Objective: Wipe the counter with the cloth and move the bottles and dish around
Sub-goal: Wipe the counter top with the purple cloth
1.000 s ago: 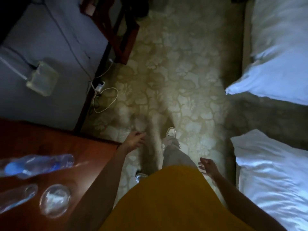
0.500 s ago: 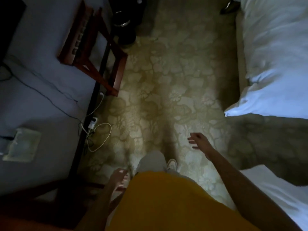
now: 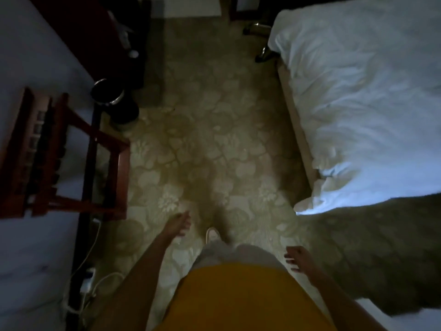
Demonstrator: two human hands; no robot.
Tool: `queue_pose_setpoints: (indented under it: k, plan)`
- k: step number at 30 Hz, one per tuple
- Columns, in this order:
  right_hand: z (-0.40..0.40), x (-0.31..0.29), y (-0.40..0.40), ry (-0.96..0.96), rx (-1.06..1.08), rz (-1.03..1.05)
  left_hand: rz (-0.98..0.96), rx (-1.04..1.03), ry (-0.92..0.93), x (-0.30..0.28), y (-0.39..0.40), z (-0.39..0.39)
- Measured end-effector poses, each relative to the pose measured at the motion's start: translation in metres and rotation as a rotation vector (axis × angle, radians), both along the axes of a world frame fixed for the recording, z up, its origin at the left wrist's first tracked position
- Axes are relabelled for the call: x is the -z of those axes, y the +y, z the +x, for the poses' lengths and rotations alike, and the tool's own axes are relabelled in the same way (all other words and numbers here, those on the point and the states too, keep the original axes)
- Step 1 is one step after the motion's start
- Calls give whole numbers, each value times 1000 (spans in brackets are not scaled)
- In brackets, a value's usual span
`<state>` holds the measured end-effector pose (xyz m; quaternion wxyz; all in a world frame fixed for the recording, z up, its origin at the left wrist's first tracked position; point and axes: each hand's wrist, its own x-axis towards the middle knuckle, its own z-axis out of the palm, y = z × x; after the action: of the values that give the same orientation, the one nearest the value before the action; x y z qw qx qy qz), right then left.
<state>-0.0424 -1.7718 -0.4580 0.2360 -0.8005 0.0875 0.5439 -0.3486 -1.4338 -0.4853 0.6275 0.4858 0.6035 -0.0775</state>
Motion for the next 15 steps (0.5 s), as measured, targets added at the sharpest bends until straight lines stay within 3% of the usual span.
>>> queue_pose_setpoints:
  k: [2,5,10,15]
  plan:
    - [28,-4,38,81,91,-45,88,37,-97,-42,77,61]
    - [63,-2,109,46,84,-18,154,53,-225,-78,184,130]
    - [128,26,274,8,-2,27,184,67,-137,-54,307,173]
    - [208,14,498,11,-169,202,30,-68,67,-17,361,150]
